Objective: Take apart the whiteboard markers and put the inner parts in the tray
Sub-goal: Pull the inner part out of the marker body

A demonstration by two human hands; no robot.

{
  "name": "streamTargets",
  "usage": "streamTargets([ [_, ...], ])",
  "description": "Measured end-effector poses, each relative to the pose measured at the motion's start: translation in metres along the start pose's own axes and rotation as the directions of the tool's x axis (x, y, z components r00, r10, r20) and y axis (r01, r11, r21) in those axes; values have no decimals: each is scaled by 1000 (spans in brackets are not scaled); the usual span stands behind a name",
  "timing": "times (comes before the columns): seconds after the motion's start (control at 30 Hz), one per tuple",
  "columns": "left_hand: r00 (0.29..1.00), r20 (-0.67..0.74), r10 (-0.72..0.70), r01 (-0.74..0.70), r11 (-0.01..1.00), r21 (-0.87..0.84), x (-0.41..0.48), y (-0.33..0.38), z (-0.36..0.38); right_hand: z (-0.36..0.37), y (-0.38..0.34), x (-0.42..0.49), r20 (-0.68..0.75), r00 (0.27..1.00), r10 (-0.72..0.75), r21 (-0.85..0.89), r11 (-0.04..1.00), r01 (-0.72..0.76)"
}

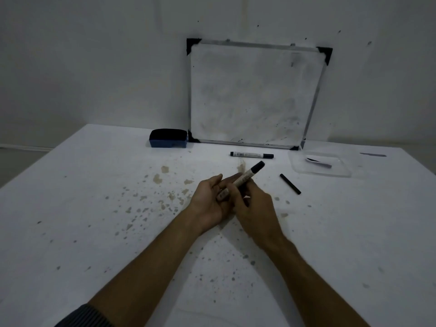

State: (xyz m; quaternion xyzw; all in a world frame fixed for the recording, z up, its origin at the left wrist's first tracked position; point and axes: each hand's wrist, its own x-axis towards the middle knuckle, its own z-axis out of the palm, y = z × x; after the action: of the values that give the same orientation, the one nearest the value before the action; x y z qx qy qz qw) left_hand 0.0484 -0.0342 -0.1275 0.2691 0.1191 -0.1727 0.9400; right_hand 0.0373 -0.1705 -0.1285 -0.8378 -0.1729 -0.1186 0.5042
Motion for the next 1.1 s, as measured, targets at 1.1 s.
streamTargets([
  [1.1, 857, 243, 455, -416, 329, 848, -6, 0, -17, -49, 37, 27, 88, 981, 175, -352, 926, -134],
])
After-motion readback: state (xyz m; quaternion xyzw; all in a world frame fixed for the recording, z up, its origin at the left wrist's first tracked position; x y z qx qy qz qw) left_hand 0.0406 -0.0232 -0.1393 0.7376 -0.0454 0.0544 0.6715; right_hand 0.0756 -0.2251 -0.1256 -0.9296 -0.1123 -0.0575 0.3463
